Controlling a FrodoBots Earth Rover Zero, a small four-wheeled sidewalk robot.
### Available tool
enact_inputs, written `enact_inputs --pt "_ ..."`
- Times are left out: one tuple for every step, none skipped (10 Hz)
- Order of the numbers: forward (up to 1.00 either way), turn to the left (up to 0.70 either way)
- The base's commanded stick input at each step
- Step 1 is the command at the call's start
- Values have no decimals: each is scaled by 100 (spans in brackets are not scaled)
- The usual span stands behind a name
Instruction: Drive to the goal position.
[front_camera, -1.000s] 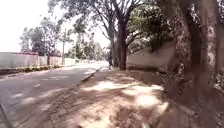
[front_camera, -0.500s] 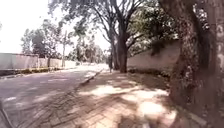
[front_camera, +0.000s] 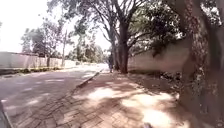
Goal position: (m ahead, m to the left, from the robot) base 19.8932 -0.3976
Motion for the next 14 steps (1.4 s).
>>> enact_inputs --pt "50 0" --pt "50 0" --pt "50 0" --pt "50 0" --pt "50 0" --pt "50 0" --pt "50 0" --pt "50 0" --pt "50 0" --pt "50 0" --pt "50 0" --pt "50 0" --pt "50 0" --pt "50 0"
